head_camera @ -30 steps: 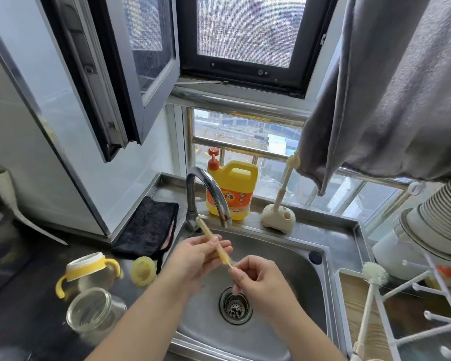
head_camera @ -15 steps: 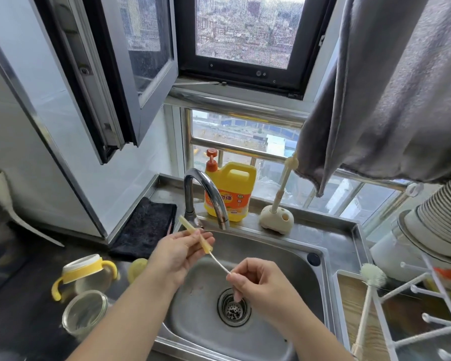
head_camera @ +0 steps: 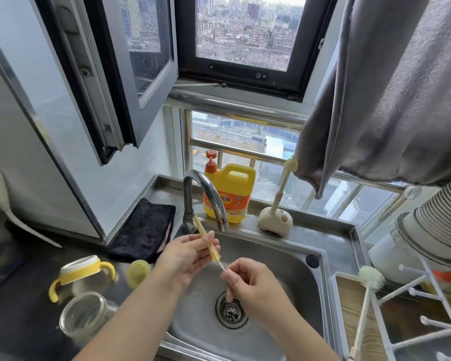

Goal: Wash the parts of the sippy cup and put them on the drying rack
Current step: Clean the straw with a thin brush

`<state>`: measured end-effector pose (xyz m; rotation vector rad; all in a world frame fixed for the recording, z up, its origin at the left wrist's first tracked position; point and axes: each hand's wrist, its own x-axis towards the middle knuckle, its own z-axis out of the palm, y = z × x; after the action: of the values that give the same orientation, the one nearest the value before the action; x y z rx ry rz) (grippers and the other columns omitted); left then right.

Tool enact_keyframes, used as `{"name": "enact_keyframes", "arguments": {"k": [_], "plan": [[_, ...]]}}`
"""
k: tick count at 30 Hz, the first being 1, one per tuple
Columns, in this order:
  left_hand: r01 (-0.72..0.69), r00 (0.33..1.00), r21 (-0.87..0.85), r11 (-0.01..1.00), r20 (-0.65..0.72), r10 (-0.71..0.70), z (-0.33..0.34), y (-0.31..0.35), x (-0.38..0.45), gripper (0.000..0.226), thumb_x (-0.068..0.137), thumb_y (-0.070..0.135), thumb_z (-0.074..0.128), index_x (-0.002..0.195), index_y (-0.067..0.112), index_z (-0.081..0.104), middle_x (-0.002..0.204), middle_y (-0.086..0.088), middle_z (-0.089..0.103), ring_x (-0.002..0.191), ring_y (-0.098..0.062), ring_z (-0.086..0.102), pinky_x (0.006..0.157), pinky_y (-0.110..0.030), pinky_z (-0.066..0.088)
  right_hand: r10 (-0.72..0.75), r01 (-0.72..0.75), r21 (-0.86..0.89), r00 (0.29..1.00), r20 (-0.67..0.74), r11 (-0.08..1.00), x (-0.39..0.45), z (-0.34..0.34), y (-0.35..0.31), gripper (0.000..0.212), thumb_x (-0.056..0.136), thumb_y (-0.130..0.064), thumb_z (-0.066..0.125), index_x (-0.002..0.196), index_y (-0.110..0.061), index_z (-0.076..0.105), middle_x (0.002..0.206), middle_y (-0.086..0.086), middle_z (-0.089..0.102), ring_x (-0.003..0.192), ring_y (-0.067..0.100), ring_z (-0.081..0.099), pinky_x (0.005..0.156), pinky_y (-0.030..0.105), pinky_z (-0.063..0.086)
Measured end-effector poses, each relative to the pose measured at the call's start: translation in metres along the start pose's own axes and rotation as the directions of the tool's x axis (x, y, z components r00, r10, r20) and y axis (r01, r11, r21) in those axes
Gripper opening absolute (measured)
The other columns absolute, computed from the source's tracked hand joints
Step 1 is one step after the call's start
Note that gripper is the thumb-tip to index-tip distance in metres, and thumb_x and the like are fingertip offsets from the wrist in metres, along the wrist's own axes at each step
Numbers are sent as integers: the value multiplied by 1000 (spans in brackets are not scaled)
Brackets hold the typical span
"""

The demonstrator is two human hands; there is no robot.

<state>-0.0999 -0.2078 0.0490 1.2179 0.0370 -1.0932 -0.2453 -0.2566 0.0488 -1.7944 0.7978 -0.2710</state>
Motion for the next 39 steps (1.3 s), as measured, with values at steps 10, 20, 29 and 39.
{"name": "enact_keyframes", "arguments": {"k": [10, 20, 29, 39], "plan": [[-52, 998, 68, 996, 47, 49, -1, 0, -2, 5, 88, -1, 58, 92, -5, 58, 65, -12, 71, 57, -17, 70, 51, -25, 57, -1, 1, 8, 1000, 21, 1000, -3, -1, -2, 14, 92, -11, 58, 78, -10, 60, 52, -4, 59, 43, 0, 46, 51, 13, 36], [-59, 997, 62, 996, 61, 55, 3, 0, -8, 6, 89, -2, 57, 92, -6, 59, 67, -13, 71, 58, -17, 70, 51, -26, 57, -7, 7, 7, 1000, 19, 1000, -2, -2, -3, 14, 92, -11, 58, 78, -9, 61, 52, -4, 58, 44, 0, 45, 51, 12, 34], [-65, 993, 83, 994, 106, 56, 6, -5, -14, 8, 90, -3, 55, 94, -9, 59, 68, -13, 71, 60, -17, 70, 51, -24, 56, 30, -30, 11, 999, -17, 999, 0, 0, -6, 16, 92, -10, 56, 77, -10, 59, 52, -4, 57, 41, 0, 44, 49, 11, 34], [-22, 988, 63, 998, 155, 12, 3, -2, -18, 10, 92, -2, 51, 92, -7, 61, 73, -15, 72, 63, -19, 71, 55, -25, 58, 39, -39, 30, 999, -9, 999, -3, 2, -7, 14, 92, -10, 57, 80, -5, 61, 51, -5, 56, 41, 0, 43, 48, 12, 34]]}}
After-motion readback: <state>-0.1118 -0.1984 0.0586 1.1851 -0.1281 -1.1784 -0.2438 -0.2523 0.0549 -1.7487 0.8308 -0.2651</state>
